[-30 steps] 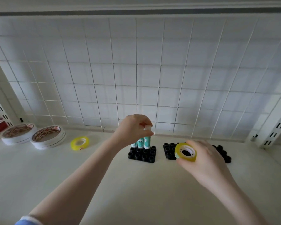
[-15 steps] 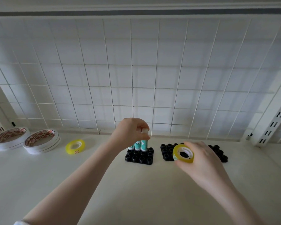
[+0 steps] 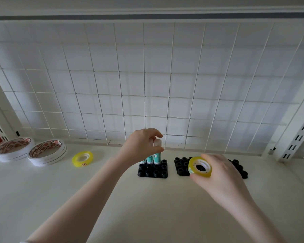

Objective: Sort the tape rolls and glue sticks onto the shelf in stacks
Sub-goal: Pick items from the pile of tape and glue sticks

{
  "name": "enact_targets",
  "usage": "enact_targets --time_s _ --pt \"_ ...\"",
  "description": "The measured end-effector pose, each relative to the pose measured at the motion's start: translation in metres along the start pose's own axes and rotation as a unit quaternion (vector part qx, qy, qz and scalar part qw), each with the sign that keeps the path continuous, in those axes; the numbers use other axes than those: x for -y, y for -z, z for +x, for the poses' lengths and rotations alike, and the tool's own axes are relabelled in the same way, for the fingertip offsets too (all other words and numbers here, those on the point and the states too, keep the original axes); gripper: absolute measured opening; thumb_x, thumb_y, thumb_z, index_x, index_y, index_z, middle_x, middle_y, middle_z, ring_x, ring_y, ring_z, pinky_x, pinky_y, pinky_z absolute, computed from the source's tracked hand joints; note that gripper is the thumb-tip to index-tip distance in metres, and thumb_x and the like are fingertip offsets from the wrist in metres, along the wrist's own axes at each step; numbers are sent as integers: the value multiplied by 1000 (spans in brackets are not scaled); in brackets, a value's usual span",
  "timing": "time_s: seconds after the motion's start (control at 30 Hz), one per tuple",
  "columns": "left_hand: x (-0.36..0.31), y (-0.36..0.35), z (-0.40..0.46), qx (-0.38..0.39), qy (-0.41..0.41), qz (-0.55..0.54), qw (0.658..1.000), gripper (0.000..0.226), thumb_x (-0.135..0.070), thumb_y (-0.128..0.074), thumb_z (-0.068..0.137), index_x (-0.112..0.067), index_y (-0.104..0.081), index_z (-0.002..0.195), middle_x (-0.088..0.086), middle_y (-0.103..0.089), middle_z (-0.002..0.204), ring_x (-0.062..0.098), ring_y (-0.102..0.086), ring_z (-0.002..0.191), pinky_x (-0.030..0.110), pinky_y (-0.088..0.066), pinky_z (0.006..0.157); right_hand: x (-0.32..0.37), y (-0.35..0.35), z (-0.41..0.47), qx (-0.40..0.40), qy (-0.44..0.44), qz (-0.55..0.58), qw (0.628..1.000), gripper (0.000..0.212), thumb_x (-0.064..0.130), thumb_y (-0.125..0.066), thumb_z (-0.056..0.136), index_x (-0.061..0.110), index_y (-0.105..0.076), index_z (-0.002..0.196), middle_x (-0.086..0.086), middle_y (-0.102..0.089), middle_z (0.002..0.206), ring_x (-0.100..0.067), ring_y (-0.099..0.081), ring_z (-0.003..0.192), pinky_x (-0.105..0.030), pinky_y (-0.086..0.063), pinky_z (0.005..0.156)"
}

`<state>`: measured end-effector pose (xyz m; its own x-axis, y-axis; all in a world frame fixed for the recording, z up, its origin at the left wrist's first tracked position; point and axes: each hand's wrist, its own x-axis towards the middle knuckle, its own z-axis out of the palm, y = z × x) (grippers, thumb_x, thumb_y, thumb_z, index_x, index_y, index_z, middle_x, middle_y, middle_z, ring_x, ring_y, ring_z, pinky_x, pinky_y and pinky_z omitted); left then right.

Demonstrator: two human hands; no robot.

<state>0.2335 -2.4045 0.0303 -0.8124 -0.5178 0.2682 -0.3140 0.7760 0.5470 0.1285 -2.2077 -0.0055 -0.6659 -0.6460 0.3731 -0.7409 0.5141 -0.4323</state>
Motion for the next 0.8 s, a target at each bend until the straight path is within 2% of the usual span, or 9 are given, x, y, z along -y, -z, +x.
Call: enact_targets --time_s 0.13,0.27,0.33,0.5,0.8 --pt "0 1 -3 1 0 -4 1000 32 -29 -71 77 -28 -62 107 -19 -54 83 8 -55 85 19 -41 73 1 2 -1 4 7 3 1000 47 38 -66 77 24 -55 121 9 -52 112 -13 -46 106 -22 -30 78" --pt "0 4 -5 -5 -6 -2 1000 33 -31 -73 75 -29 -62 106 -21 -53 82 6 -54 85 11 -39 68 4 3 -1 5 19 -2 1000 49 39 -65 78 24 -53 124 9 -51 113 -12 -45 107 -21 -29 77" --pt "-1 3 -5 -7 -9 4 1000 32 -31 -72 75 -29 -63 106 -21 -53 82 6 -54 85 15 -42 71 5 4 -1 5 24 0 1000 51 39 -65 79 24 -52 126 9 -51 114 -12 -45 108 -20 -29 78" --pt "-2 0 -5 -12 -5 16 1000 25 -30 -70 78 -27 -65 102 -12 -62 98 9 -56 93 29 -48 81 5 5 -2 8 31 4 999 57 40 -64 81 24 -47 133 9 -49 123 -12 -43 116 -19 -31 86" --pt "-4 -3 -5 -27 -18 44 999 27 -31 -68 80 -24 -64 106 -13 -57 92 8 -52 87 25 -45 78 3 5 -4 10 30 8 999 55 38 -65 80 23 -49 131 9 -50 120 -12 -44 113 -21 -33 87"
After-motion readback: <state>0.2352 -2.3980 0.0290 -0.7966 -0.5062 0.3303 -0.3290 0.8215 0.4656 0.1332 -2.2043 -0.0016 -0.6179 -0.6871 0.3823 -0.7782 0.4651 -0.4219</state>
